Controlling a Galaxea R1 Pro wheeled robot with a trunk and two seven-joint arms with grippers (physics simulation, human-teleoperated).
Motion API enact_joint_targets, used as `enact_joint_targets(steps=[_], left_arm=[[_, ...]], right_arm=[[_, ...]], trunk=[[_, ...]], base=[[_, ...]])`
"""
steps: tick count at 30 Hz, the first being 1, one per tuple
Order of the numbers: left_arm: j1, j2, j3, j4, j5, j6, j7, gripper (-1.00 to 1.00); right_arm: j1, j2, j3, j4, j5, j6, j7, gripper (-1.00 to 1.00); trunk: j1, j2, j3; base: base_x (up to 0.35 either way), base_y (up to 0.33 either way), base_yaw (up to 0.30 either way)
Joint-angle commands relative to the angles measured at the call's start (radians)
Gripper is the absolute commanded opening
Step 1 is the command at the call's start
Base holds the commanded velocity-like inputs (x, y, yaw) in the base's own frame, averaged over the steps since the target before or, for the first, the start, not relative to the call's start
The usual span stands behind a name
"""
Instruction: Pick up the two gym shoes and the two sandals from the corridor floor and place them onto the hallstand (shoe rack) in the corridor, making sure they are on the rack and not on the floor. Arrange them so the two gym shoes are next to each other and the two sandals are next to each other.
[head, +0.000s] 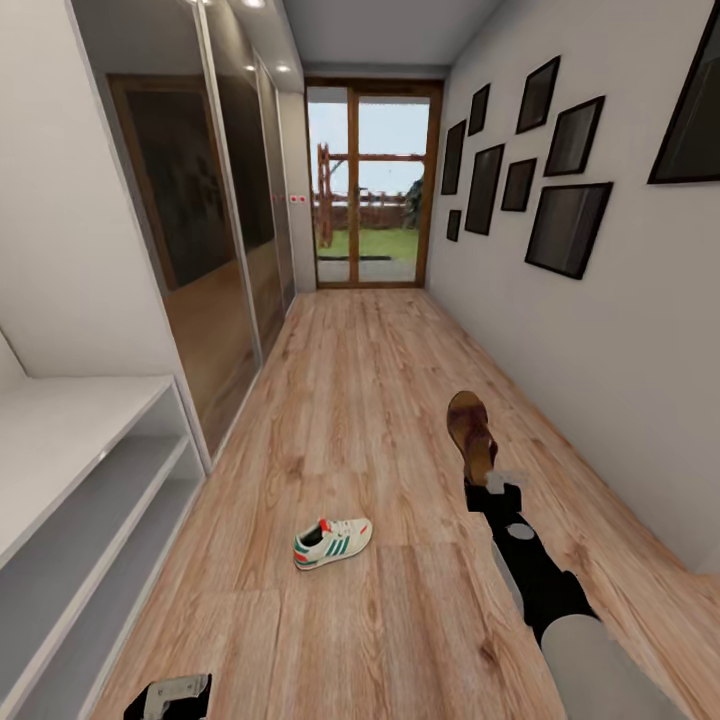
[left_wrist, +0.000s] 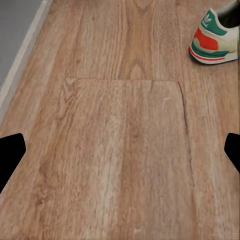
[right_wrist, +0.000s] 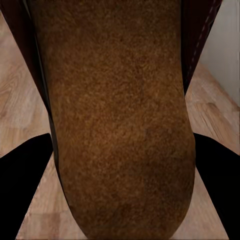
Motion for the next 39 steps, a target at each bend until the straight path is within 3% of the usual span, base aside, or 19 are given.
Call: enact_joint_targets(steps=[1,5,9,10,12,17,18,23,39], left_arm=[[-0.004,0.003,0.007,-0.005,-0.016,-0.003,-0.009,1.00],[-0.034,0.017,0.006,-0.010,-0.081,0.006,-0.024,1.00],[-0.095,0.022,0.006,-0.002,-0.186,0.036,-0.059,1.00],[-0.116,0.022,0.006,-0.001,-0.217,0.055,-0.068,1.00],[-0.191,0.022,0.006,0.000,-0.283,0.177,-0.085,1.00],[-0.255,0.022,0.005,0.000,-0.303,0.261,-0.099,1.00],[-0.287,0.022,0.004,-0.003,-0.314,0.290,-0.131,1.00],[-0.291,0.023,0.001,-0.002,-0.317,0.296,-0.142,1.00],[-0.288,0.018,-0.002,0.002,-0.314,0.296,-0.147,1.00]], right_arm=[[-0.004,-0.004,-0.004,-0.001,0.012,0.006,0.035,-1.00],[-0.006,-0.012,-0.005,0.013,0.013,0.010,0.066,-1.00],[-0.007,-0.014,-0.005,0.051,0.012,0.009,0.076,-1.00],[-0.007,-0.014,-0.005,0.066,0.012,0.009,0.077,-1.00],[-0.007,-0.015,-0.005,0.093,0.012,0.008,0.079,-1.00],[-0.007,-0.016,-0.006,0.095,0.012,0.008,0.079,-1.00],[-0.007,-0.028,-0.008,0.095,0.012,0.008,0.079,-1.00],[-0.007,-0.049,-0.009,0.090,0.011,0.008,0.079,-1.00],[-0.008,-0.053,-0.008,0.088,0.010,0.009,0.079,-1.00]], trunk=[[0.000,0.000,-0.001],[0.000,0.000,-0.001],[0.000,0.000,-0.001],[0.000,0.000,-0.001],[0.000,0.000,-0.001],[0.000,0.000,-0.001],[0.000,0.000,-0.001],[0.000,0.000,-0.001],[0.000,0.000,-0.001]], base=[[0.046,0.000,0.000],[0.022,0.000,0.000],[0.006,0.000,0.000],[0.002,0.000,0.000],[0.000,0.000,0.000],[0.000,0.000,0.000],[0.000,0.000,0.000],[0.005,0.000,0.000],[0.270,0.001,-0.013]])
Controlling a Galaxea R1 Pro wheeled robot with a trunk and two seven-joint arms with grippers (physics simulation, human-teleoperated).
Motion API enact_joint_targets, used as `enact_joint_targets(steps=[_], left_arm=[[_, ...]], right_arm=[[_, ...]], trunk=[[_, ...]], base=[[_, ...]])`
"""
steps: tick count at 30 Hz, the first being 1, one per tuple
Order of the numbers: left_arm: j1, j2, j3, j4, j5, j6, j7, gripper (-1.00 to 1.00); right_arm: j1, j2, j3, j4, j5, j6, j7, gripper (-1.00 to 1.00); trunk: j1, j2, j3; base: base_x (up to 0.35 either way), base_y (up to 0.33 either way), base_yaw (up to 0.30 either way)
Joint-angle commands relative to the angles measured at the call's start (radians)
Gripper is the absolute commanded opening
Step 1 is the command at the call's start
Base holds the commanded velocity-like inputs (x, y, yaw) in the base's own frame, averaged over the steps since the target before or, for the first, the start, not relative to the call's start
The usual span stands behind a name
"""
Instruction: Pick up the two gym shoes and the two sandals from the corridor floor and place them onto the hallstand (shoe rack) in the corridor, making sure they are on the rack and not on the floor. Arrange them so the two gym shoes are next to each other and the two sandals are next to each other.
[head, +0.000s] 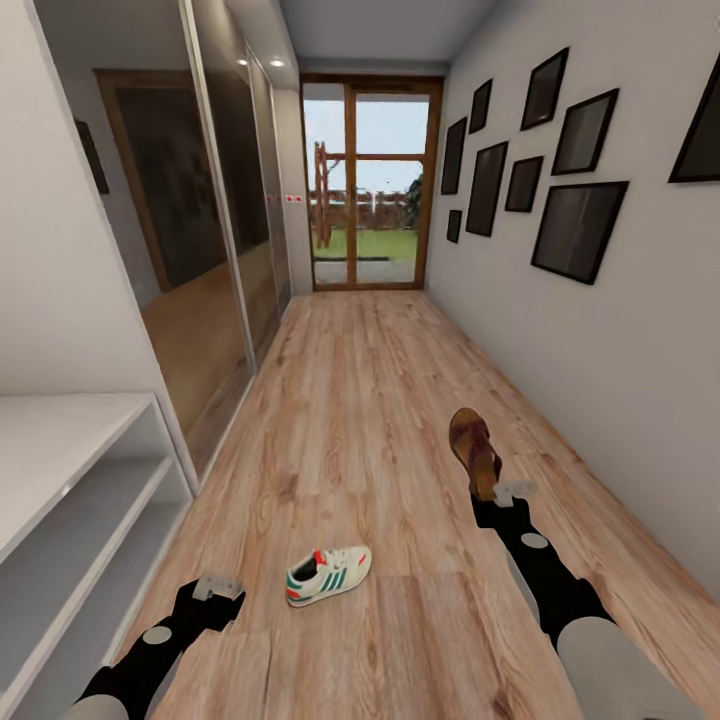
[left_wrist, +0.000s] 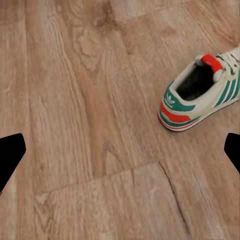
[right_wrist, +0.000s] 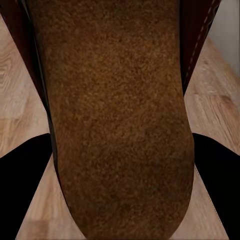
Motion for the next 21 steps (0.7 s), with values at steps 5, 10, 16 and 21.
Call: enact_joint_targets(steps=[5,10,16,21], left_arm=[[0.000,-0.002,0.009,0.000,-0.008,-0.004,-0.007,1.00],[0.000,-0.003,0.010,0.000,-0.008,-0.004,-0.007,1.00],[0.001,-0.002,0.009,0.000,-0.009,-0.005,-0.007,1.00],[0.003,0.000,0.009,0.000,-0.009,-0.007,-0.007,1.00]], right_arm=[[-0.001,0.001,-0.002,-0.001,0.010,0.000,0.002,-1.00],[-0.001,0.003,-0.001,-0.001,0.010,0.000,0.001,-1.00],[0.000,0.002,-0.001,-0.002,0.011,0.000,0.000,-1.00],[0.000,0.002,-0.002,-0.002,0.011,0.000,0.000,-1.00]], trunk=[[0.000,0.000,-0.001],[0.000,0.000,-0.001],[0.000,0.000,-0.001],[0.000,0.000,-0.001]], base=[[0.333,0.074,-0.215],[0.314,0.167,-0.247],[0.293,0.215,-0.078],[0.284,0.228,-0.007]])
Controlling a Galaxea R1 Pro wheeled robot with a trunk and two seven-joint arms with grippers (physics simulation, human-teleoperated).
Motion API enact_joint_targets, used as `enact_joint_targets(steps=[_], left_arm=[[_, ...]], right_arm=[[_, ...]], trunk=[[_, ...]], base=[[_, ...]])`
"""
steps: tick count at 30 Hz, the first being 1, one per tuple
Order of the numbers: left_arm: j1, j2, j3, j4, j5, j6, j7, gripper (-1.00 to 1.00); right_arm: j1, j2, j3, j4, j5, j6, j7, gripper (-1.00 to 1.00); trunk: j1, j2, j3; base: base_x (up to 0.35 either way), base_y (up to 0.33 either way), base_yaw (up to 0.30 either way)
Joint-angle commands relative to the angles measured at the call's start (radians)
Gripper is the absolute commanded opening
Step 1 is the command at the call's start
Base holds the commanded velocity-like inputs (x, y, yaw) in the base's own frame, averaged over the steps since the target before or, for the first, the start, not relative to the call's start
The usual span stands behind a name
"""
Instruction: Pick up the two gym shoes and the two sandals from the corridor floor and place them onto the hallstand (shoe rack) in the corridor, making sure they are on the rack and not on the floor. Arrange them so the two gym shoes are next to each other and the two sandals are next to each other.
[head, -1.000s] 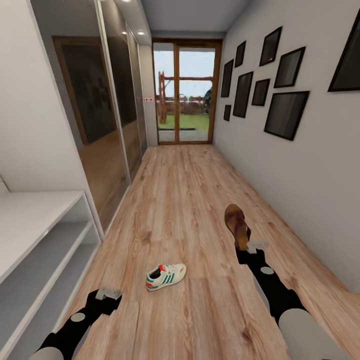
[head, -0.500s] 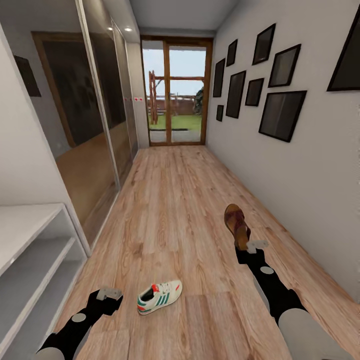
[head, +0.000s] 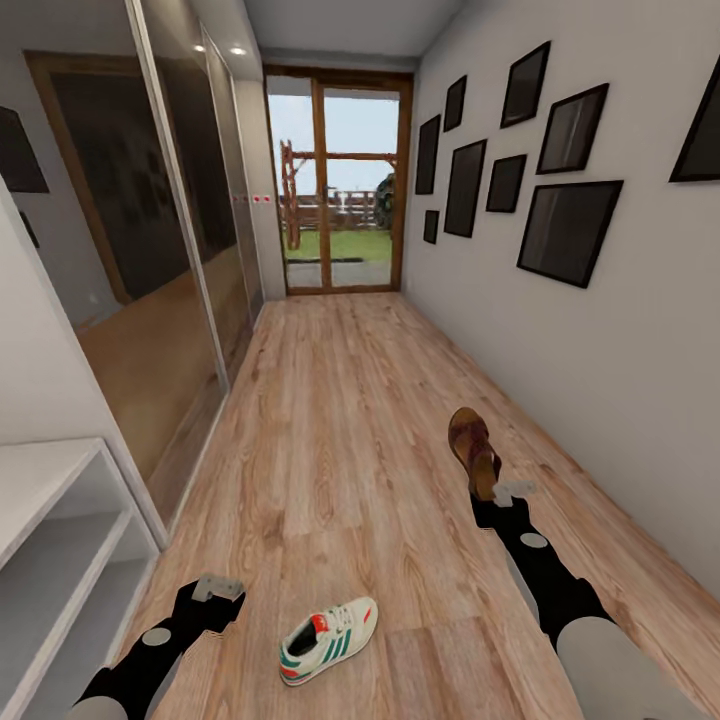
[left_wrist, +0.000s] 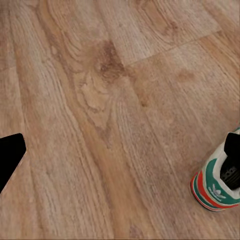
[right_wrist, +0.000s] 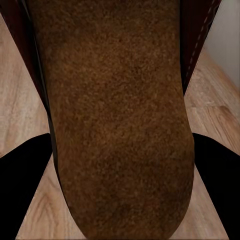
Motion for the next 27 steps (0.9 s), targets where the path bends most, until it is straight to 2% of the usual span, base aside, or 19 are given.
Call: enact_joint_targets(steps=[1,5,12,27], left_arm=[[-0.001,-0.001,0.009,0.001,-0.009,-0.005,-0.006,1.00],[0.000,-0.003,0.008,0.001,-0.009,-0.007,-0.006,1.00],[0.000,-0.004,0.008,0.001,-0.009,-0.007,-0.006,1.00],[-0.001,-0.001,0.008,0.001,-0.010,-0.006,-0.012,1.00]], right_arm=[[-0.001,0.001,-0.004,-0.001,0.011,0.000,0.002,-1.00],[-0.001,0.001,-0.004,-0.001,0.011,0.000,0.002,-1.00],[-0.001,0.002,-0.004,0.000,0.010,0.003,0.002,-1.00],[-0.001,0.002,-0.004,0.001,0.011,0.005,0.002,-1.00]], trunk=[[0.000,0.000,-0.001],[0.000,0.000,-0.001],[0.000,0.000,-0.001],[0.000,0.000,-0.001]], base=[[0.277,0.229,-0.002],[0.190,0.150,-0.001],[0.020,0.014,-0.012],[0.000,0.000,-0.275]])
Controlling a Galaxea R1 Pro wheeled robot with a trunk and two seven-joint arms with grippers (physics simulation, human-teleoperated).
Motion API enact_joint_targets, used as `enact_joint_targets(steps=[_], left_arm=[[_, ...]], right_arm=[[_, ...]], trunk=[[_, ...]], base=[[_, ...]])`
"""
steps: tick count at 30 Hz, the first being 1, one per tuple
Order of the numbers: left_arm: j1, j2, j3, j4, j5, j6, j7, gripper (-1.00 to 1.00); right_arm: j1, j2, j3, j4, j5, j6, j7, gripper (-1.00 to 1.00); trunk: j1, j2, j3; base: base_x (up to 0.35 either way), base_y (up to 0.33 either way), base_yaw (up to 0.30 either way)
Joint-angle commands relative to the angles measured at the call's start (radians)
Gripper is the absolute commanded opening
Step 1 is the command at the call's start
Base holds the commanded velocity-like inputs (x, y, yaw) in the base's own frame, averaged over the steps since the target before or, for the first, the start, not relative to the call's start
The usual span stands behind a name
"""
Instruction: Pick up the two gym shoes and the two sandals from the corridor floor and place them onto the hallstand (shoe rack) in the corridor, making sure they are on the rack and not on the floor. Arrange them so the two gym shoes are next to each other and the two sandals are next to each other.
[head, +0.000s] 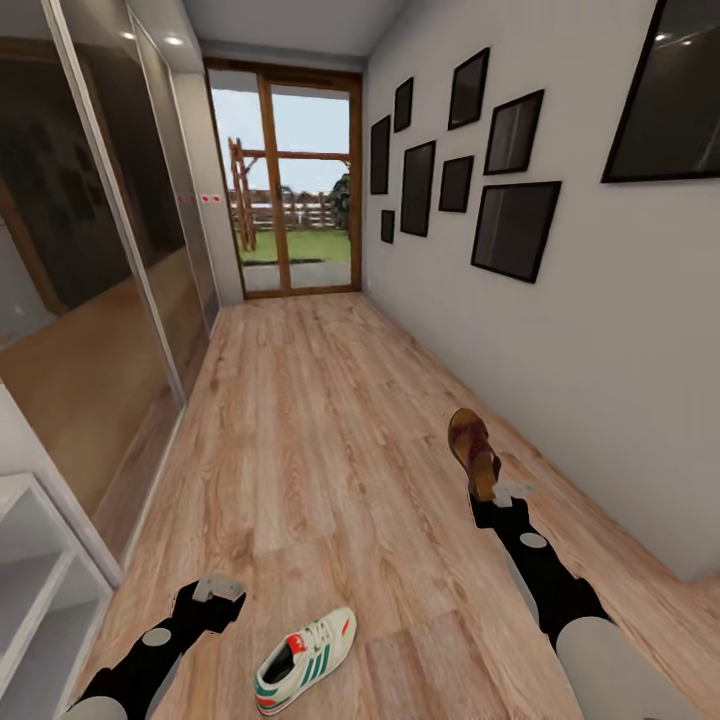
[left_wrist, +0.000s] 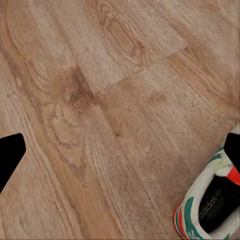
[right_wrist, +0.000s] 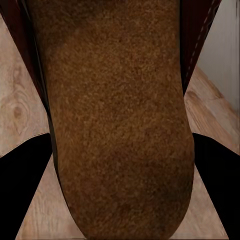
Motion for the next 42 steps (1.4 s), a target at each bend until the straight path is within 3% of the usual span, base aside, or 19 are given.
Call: enact_joint_targets(steps=[1,7,14,15,21,31,42], left_arm=[[-0.001,-0.001,0.009,0.000,-0.009,-0.004,-0.015,1.00],[-0.003,0.003,0.011,-0.001,-0.019,0.000,-0.112,1.00],[-0.014,0.005,0.015,-0.002,-0.109,0.006,-0.161,1.00],[-0.015,0.006,0.016,-0.008,-0.131,0.024,-0.206,1.00],[-0.042,0.007,0.016,-0.017,-0.163,0.121,-0.294,1.00],[-0.056,0.004,0.015,-0.016,-0.213,0.144,-0.309,1.00],[-0.052,0.004,0.012,-0.015,-0.215,0.142,-0.309,1.00]], right_arm=[[-0.001,0.001,-0.004,0.000,0.010,0.000,0.002,-1.00],[0.000,0.001,-0.004,0.000,0.010,0.001,0.001,-1.00],[0.000,0.002,-0.004,-0.002,0.010,0.001,0.001,-1.00],[-0.001,0.002,-0.004,-0.002,0.010,0.002,0.001,-1.00],[-0.001,0.002,-0.006,-0.002,0.009,0.002,0.001,-1.00],[0.000,0.002,-0.007,-0.002,0.009,0.002,0.001,-1.00],[-0.001,0.002,-0.007,-0.002,0.010,0.002,0.001,-1.00]], trunk=[[0.000,0.000,-0.001],[0.011,-0.021,-0.010],[0.038,-0.070,-0.032],[0.042,-0.077,-0.036],[0.065,-0.119,-0.060],[0.103,-0.189,-0.106],[0.108,-0.192,-0.166]], base=[[0.000,0.000,-0.298],[0.000,0.000,-0.182],[0.000,0.000,-0.016],[0.000,0.000,-0.002],[0.000,0.000,0.000],[0.000,0.000,0.000],[0.000,0.000,0.000]])
